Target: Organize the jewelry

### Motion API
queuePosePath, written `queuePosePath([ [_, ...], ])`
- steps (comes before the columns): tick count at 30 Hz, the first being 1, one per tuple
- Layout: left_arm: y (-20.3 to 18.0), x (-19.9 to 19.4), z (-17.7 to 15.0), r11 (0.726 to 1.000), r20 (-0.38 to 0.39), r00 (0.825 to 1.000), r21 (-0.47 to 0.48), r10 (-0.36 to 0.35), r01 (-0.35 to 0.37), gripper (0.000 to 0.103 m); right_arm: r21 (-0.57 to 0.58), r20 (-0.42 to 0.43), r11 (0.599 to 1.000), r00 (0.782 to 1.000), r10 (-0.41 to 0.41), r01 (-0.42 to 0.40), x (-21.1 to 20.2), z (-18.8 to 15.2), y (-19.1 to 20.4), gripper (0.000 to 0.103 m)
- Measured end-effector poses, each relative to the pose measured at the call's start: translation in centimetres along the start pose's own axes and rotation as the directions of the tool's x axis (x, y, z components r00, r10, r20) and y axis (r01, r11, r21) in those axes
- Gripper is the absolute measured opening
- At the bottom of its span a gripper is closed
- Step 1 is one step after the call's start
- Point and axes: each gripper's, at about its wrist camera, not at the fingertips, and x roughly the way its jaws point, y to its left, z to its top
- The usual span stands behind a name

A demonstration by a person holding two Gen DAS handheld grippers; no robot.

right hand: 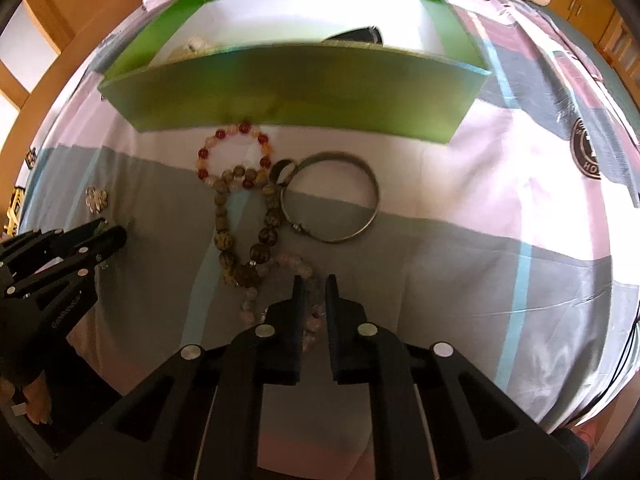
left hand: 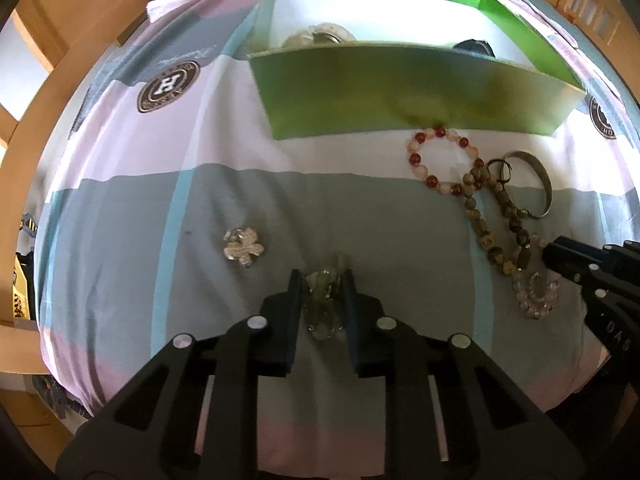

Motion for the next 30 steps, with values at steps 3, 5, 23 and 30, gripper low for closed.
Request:
queuePosePath([
  [3, -0.1, -1.2, 0.1, 1.0, 0.024, 1.0, -0.006, 0.009, -0.009, 0.02, 0.004, 0.031, 1.0, 1.0, -0.003, 0.003, -1.4, 0.0, -0.3, 0.007],
  [5, -0.2, -2.0, 0.4, 1.0, 0.041, 0.999, -0.006, 0.012, -0.012, 0.02, 0.009, 0.055, 1.0, 0.998, -0.003, 0.003, -2.4, 0.2, -0.3, 0.007],
  [23, 0.6, -2.6, 0.5, 1.0, 0.05, 0.999, -0.013, 0.0, 0.0, 0.02, 0.069, 0.11, 0.997, 0.994, 0.012, -0.019, -4.5, 1.6, -1.9, 0.007],
  [30, 1.7, -1.9, 0.4, 0.999, 0.029, 1.0, -0.039, 0.004, -0.003, 0.02, 0.087, 0.086, 0.996, 0.996, 0.013, -0.021, -3.7, 1.3, -2.6, 0.007],
])
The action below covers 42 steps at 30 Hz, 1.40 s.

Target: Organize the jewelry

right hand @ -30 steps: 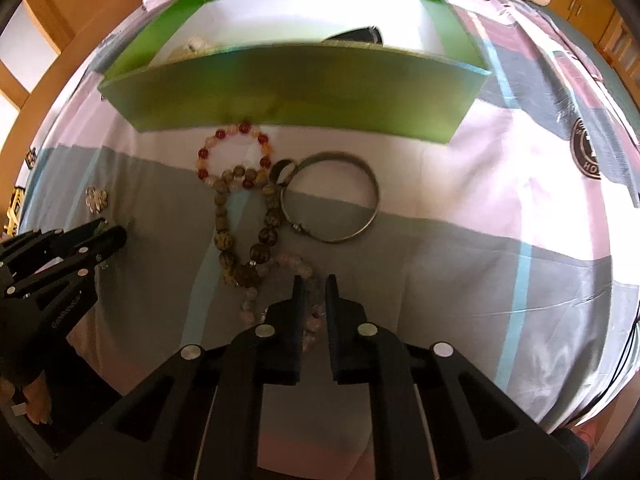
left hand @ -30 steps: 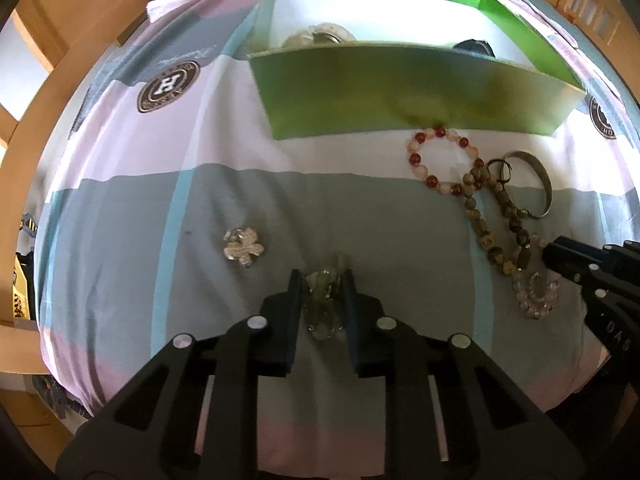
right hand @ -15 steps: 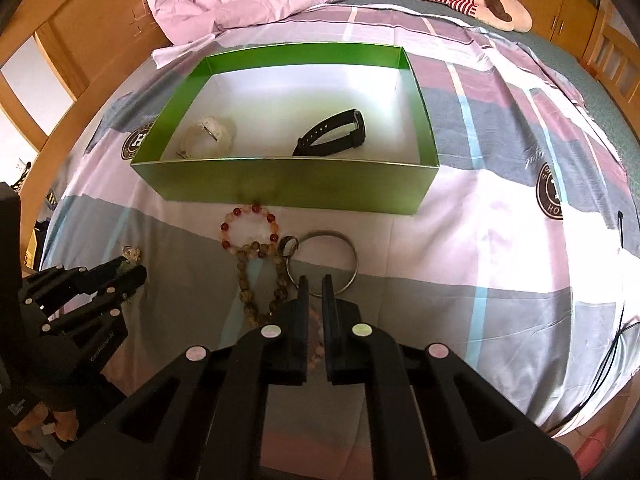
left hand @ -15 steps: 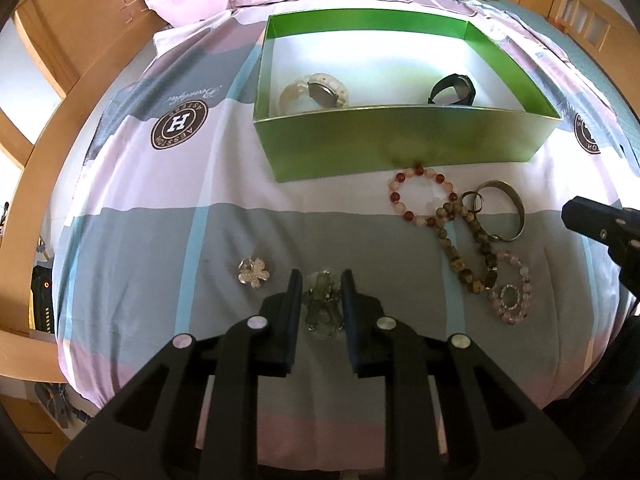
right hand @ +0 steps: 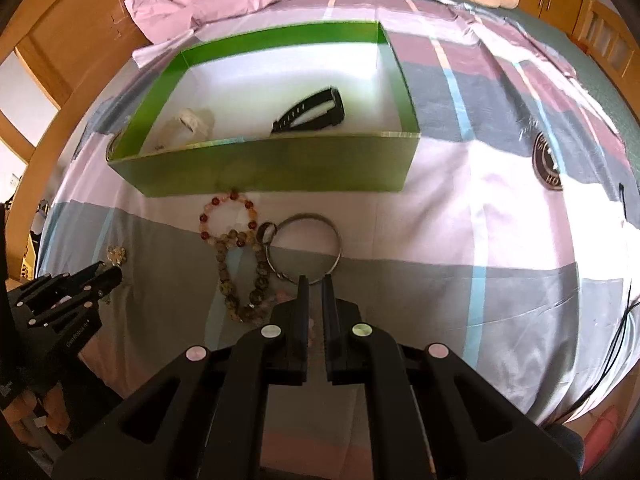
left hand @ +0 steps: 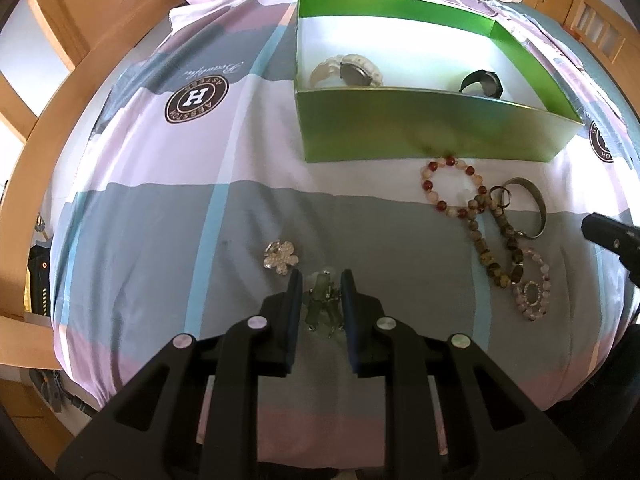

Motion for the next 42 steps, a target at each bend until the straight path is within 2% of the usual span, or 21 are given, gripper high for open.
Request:
queuePosePath([
  [2, -0.1, 0.2, -0.1, 1.0, -0.004, 1.0, 0.004, -0.001, 0.001, 0.02, -0.008, -0.053, 1.0, 0.999, 0.012, -0.013, 1.4, -0.4, 0.3, 0.011],
  [4, -0.4, 0.3, -0.2, 1.0, -0.007, 1.0, 0.012, -0.003, 0.003, 0.02, -0.015, -0.091, 1.0, 0.996, 0.011, -0.012, 2.6, -0.9, 0.4, 0.037],
  [7, -0.9, 0.5, -0.5, 1.0, -0.011, 1.0, 0.025, -0.004, 0.004, 0.02, -0.029, -0.13, 1.0, 0.991, -0.007, 0.003, 4.4, -1.8, 0.7, 0.04],
  [9, -0.9, 0.8, -0.6, 1.0, -0.016, 1.0, 0.028, -0.004, 0.004, 0.02, -0.041, -0.121, 0.999, 0.992, -0.015, 0.01, 4.8, -2.1, 0.9, 0.041],
  [12, -1.1, 1.1, -0.7, 1.0, -0.023, 1.0, 0.027, -0.003, 0.004, 0.02, -0.076, -0.11, 0.997, 0.993, -0.037, 0.029, 4.7, -2.1, 1.3, 0.04],
  [14, -1.2, 1.2, -0.7, 1.0, -0.026, 1.0, 0.027, -0.005, 0.006, 0.02, -0.086, -0.104, 0.996, 0.994, -0.041, 0.032, 4.6, -2.2, 1.5, 0.028],
  [15, -1.3, 1.2, -0.8, 1.0, -0.026, 1.0, 0.029, -0.006, 0.007, 0.02, -0.091, -0.102, 0.996, 0.994, -0.031, 0.021, 4.5, -2.3, 1.6, 0.015],
  [16, -1.3, 1.2, -0.8, 1.0, -0.027, 1.0, 0.03, -0.007, 0.008, 0.02, -0.093, -0.103, 0.995, 0.994, -0.029, 0.02, 4.5, -2.3, 1.7, 0.011],
  [23, -1.5, 0.9, -1.1, 0.999, -0.024, 1.0, 0.037, -0.01, 0.011, 0.02, -0.046, -0.075, 0.999, 0.997, -0.017, 0.014, 3.0, -1.9, 0.9, 0.008],
  [32, -1.7, -0.4, -1.0, 0.999, 0.008, 1.0, 0.04, -0.011, 0.011, 0.02, -0.041, 0.017, 0.999, 1.0, 0.003, -0.002, -1.0, -0.5, 0.8, 0.008],
  [42, -0.9, -1.6, -0.6, 0.999, 0.034, 0.999, 0.028, -0.023, 0.022, 0.02, -0.032, 0.135, 0.999, 0.99, 0.029, -0.025, -4.8, 1.3, 1.8, 0.008],
])
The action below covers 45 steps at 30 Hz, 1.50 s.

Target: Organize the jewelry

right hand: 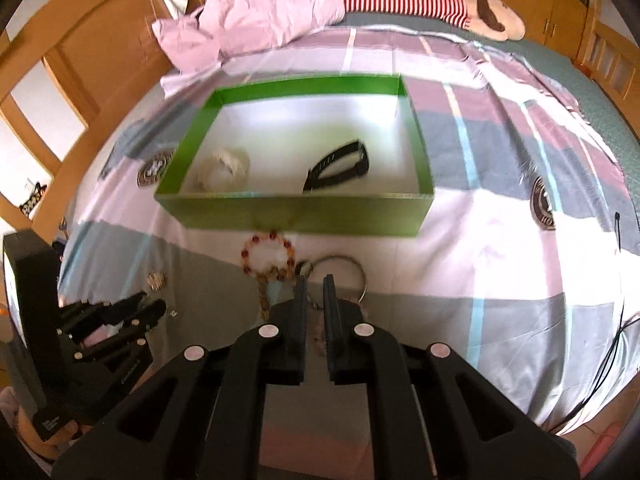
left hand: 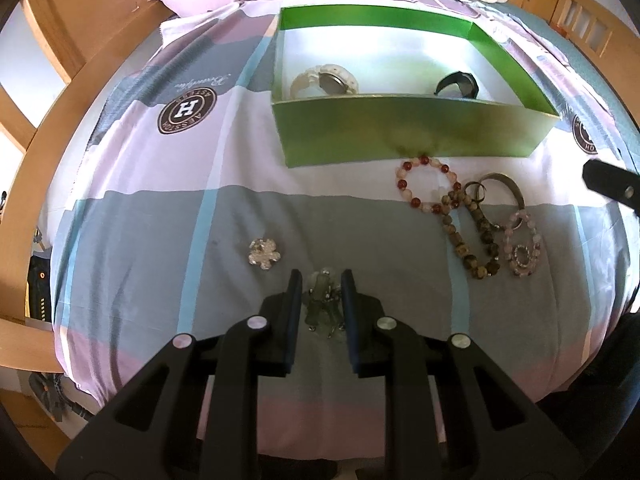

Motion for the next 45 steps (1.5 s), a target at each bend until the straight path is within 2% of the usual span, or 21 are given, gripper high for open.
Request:
queuePosePath([
  [5, 0.7, 0.0, 0.0, 1.0, -0.001, 1.0, -0.018, 0.003, -0.003, 0.02, 0.02, -0.005, 1.0, 1.0, -0.006, 0.006, 0.1, 0.0, -0.9, 0.008],
  [8, 0.7, 0.4, 0.0, 1.0, -0.012, 1.0, -0.021, 0.004, -0.004, 0.02, 0.025, -0.047, 1.0, 0.999, -0.01, 0.011, 1.8, -0.7, -1.2, 0.009],
  [9, 0.6, 0.5, 0.0, 1.0, -0.016, 1.0, -0.02, 0.004, -0.004, 0.02, 0.019, -0.084, 1.0, 0.996, -0.015, 0.017, 3.2, -1.0, -1.4, 0.017],
  [10, 0.6, 0.6, 0.0, 1.0, -0.019, 1.0, -0.019, 0.003, -0.003, 0.02, 0.017, -0.104, 0.999, 0.994, -0.025, 0.027, 4.0, -1.3, -1.5, 0.034],
  [11, 0.5, 0.6, 0.0, 1.0, -0.019, 1.0, -0.018, 0.001, -0.002, 0.02, 0.017, -0.127, 0.999, 0.991, -0.047, 0.049, 5.0, -1.6, -1.8, 0.04],
  [12, 0.4, 0.7, -0.1, 1.0, -0.02, 1.0, -0.016, 0.0, -0.001, 0.02, 0.012, -0.151, 0.996, 0.985, -0.081, 0.084, 6.3, -2.1, -2.0, 0.041],
  [15, 0.4, 1.0, -0.1, 1.0, -0.028, 1.0, -0.011, 0.003, -0.003, 0.02, 0.01, -0.215, 0.995, 0.972, -0.096, 0.1, 9.2, -3.3, -2.7, 0.041],
  [17, 0.4, 1.1, -0.2, 1.0, -0.033, 0.999, -0.012, 0.005, -0.005, 0.02, 0.047, -0.199, 0.997, 0.978, -0.056, 0.066, 9.2, -3.5, -3.2, 0.015],
  [18, 0.4, 1.2, -0.1, 1.0, -0.034, 0.999, -0.013, 0.005, -0.006, 0.02, 0.058, -0.206, 0.997, 0.978, -0.031, 0.044, 9.0, -3.3, -3.3, 0.008],
  [26, 0.8, -0.1, 1.0, 1.0, -0.004, 1.0, -0.024, -0.008, 0.007, 0.02, 0.073, -0.105, 0.997, 0.994, 0.039, -0.031, 4.0, -1.0, -2.6, 0.008],
  [30, 1.0, -1.4, 1.5, 1.0, 0.027, 1.0, -0.029, -0.01, 0.011, 0.02, 0.043, -0.031, 0.997, 0.998, 0.062, -0.061, 1.1, 0.2, -1.6, 0.008],
  [37, 0.9, -1.8, 2.4, 1.0, 0.029, 0.999, -0.015, -0.017, 0.018, 0.02, -0.015, -0.023, 0.999, 0.999, 0.044, -0.044, 1.2, 0.8, 0.4, 0.008],
  [41, 0.9, -3.9, 5.2, 1.0, 0.085, 0.996, -0.004, -0.03, 0.03, 0.02, -0.032, 0.025, 0.998, 0.998, 0.06, -0.059, 0.0, 2.5, 0.8, 0.008],
  [45, 1.1, -5.9, 8.8, 0.999, 0.141, 0.989, 0.013, -0.05, 0.049, 0.02, -0.045, 0.11, 0.997, 0.991, 0.071, -0.066, -1.7, 5.9, 1.1, 0.008],
])
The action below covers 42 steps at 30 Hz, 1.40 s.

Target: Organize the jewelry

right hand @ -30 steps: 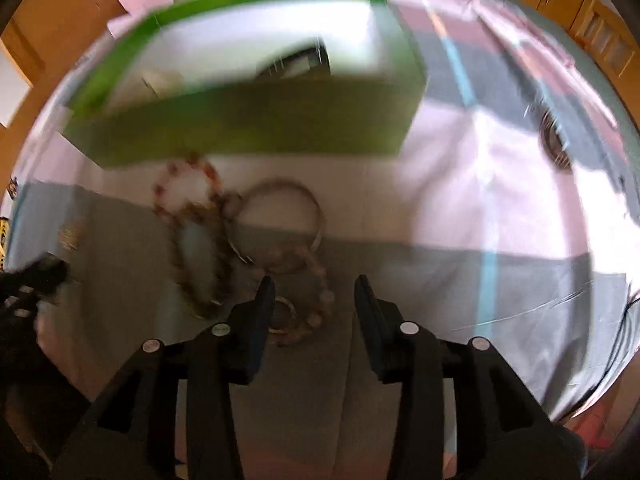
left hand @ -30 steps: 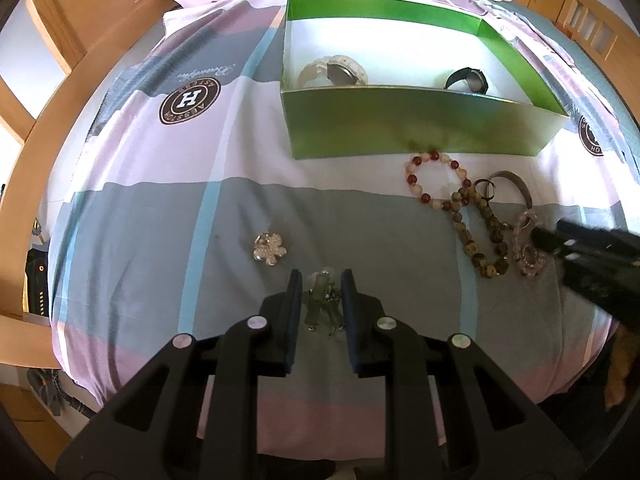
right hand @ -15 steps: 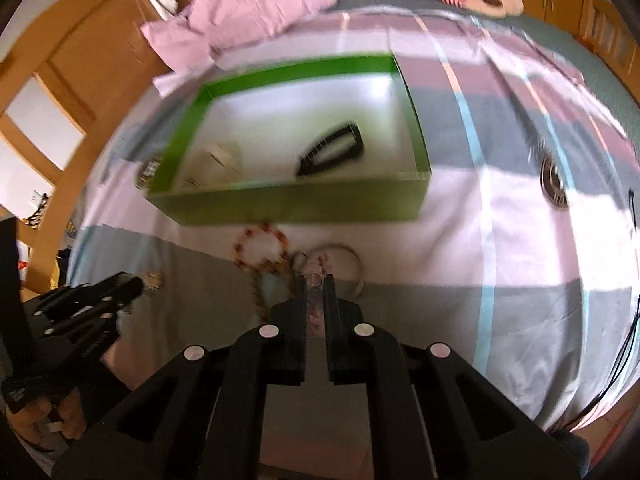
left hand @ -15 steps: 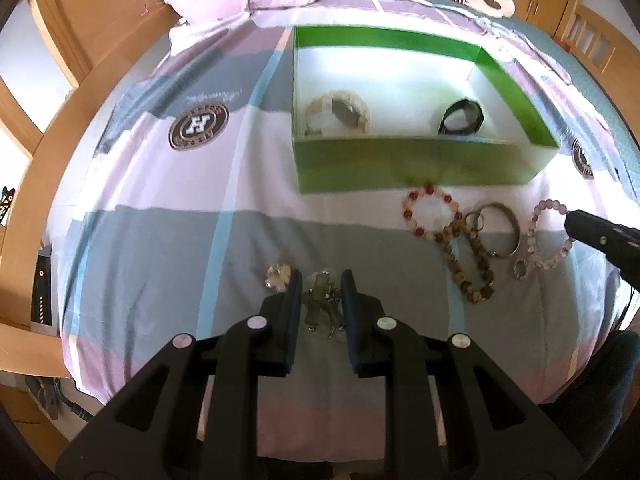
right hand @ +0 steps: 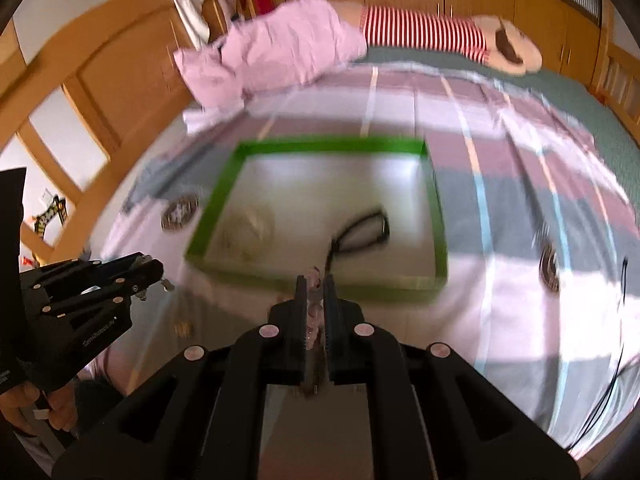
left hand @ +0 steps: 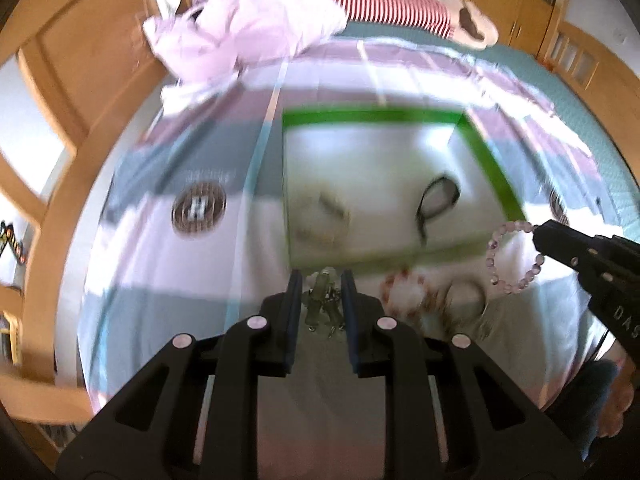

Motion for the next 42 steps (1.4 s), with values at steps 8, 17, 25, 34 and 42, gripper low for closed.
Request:
queuePosePath([
  [8, -0.8, 4.4, 6.4, 0.998, -0.011, 0.998, 0.021, -0.066, 0.066, 0.021, 0.042, -0.019, 0.999, 1.0, 0.003, -0.002, 5.0, 4.5, -1.7, 0.008],
  [17, 1.6, 9.5, 5.6, 0.99, -0.114, 0.985, -0.079, -0.128, 0.119, 0.047, 0.093, -0.073, 0.995, 0.997, -0.025, 0.031, 8.9, 3.6, -3.2, 0.057],
  [25, 7.9, 6.1, -2.5, 0.986, -0.117, 0.992, -0.164, -0.056, 0.036, 0.056, 0.119, -0.038, 0.993, 0.999, -0.021, 0.025, 3.3, -1.4, -5.5, 0.057],
  [34, 9.6, 8.5, -6.7, 0.974, -0.24, 0.97, -0.226, -0.039, -0.017, 0.05, 0.099, -0.266, 0.995, 0.964, -0.006, 0.033, 10.0, -5.8, -3.3, 0.038],
  [42, 5.1, 8.4, -6.7, 0.989, -0.235, 0.97, -0.143, -0.062, 0.028, 0.053, -0.087, -0.368, 0.995, 0.93, 0.017, -0.053, 12.0, -8.9, 2.7, 0.038],
])
